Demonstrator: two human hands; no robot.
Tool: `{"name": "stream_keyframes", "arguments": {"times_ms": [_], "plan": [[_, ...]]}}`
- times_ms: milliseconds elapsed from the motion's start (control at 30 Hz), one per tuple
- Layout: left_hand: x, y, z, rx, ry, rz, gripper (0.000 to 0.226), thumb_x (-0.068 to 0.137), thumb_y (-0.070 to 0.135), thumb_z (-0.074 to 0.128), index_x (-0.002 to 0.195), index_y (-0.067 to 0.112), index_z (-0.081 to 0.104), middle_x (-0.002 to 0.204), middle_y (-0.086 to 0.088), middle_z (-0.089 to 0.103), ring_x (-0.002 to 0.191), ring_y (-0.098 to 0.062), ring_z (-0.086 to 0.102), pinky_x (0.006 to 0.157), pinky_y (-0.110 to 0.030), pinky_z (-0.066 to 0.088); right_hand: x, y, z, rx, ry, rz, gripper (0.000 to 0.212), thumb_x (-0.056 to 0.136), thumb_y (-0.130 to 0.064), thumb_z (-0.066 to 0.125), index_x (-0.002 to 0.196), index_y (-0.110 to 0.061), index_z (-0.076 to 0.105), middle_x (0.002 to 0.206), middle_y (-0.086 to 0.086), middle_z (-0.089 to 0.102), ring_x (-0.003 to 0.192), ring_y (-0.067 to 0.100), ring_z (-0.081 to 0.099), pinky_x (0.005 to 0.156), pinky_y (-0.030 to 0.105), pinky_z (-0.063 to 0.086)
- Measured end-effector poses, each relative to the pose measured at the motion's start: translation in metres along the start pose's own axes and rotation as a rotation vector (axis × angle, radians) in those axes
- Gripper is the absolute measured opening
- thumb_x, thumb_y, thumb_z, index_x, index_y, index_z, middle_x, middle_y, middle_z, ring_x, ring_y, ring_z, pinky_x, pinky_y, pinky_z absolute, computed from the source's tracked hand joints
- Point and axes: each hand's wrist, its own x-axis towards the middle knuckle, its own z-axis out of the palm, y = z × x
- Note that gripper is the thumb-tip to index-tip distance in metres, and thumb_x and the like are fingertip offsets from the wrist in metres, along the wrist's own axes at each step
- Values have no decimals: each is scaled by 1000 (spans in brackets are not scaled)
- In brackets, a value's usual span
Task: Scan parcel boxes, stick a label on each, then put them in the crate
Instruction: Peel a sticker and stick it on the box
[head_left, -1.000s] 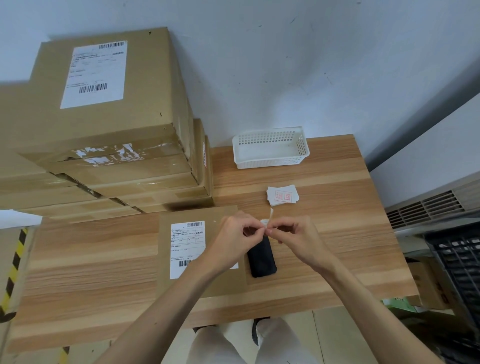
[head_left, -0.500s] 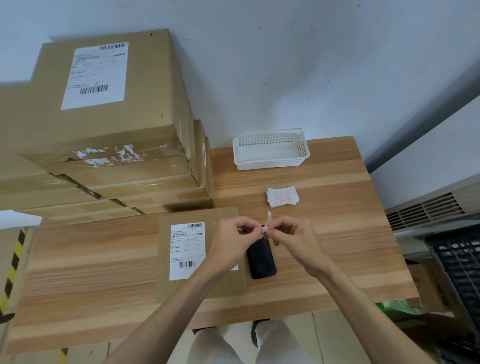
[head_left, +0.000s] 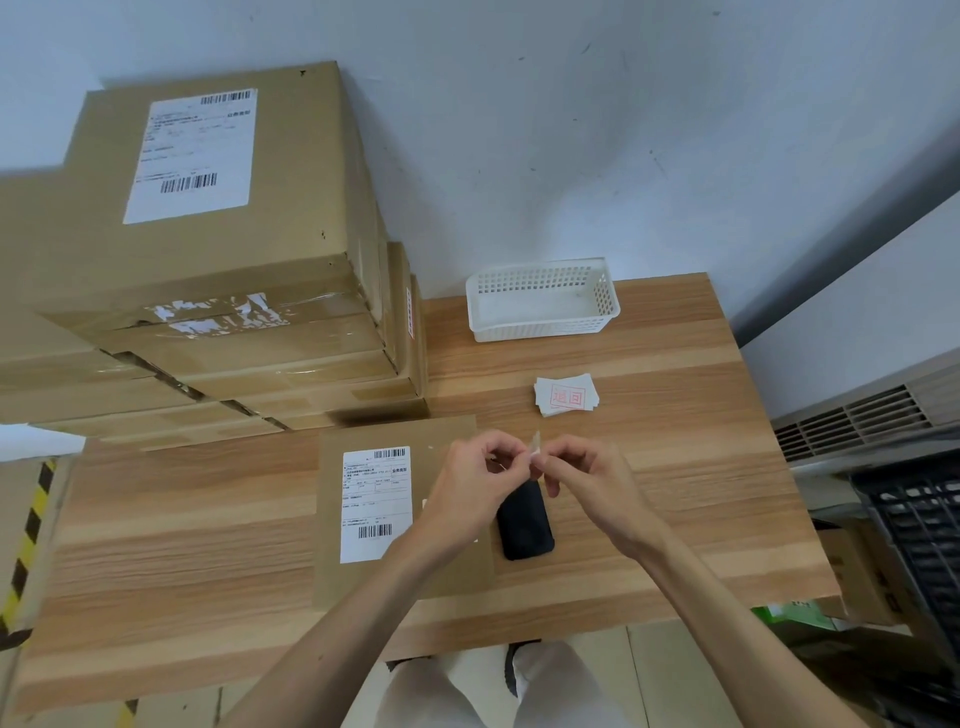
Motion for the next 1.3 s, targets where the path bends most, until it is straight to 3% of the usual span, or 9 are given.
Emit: {"name": "stream_keyframes", "arguments": {"times_ms": [267,500,733,867,1000,1100,1300], "plan": [[0,3,-5,-87,-25,-77,13,95,8,65,86,2,71,73,5,69,47,5,48,48,-8,36,-3,2,0,45,11,-19,13,97,-4,64,87,-2,74,77,6,71,65,13,56,69,26,49],[2,3,-4,-108,-34,-30,9,90,22,77,87,14,78,80,5,76,80,-5,66,77,-21,52,-2,-2,-1,38,17,-34,15,96,-7,65,85,-8,75,69,0,66,64,10,53,70,22,48],[5,3,-4,-33,12,-43,12,92,17,74,81,16,78,76,7,74,68,4,61,65,-11,45,-2,-1,3,34,61,-12,14,94,-5,67,82,-2,73,70,4,66,63,13,51,68,29,45],[7,4,-2,-1,27,-64,14,94,18,71,82,16,77,68,16,69,63,7,57,60,-8,41,1,1,6,13,129,21,14,91,1,66,79,0,73,66,3,66,61,10,52,66,27,46],[9,4,-2,-19,38,-81,14,96,18,69,86,13,77,70,13,68,53,6,54,50,-8,38,3,-1,6,19,143,43,17,88,5,64,75,-2,72,62,1,64,60,10,51,64,23,46],[11,3,-3,-23,39,-86,15,96,19,69,84,16,78,71,11,71,63,4,61,59,-10,42,4,1,6,21,154,55,18,86,5,64,72,-3,72,59,1,61,60,11,50,65,24,45],[13,3,-5,-67,29,-108,17,97,19,68,83,13,77,68,5,69,66,-2,60,64,-12,46,6,4,4,41,174,65,18,84,4,64,70,-2,71,60,10,59,61,15,50,70,33,44]]}}
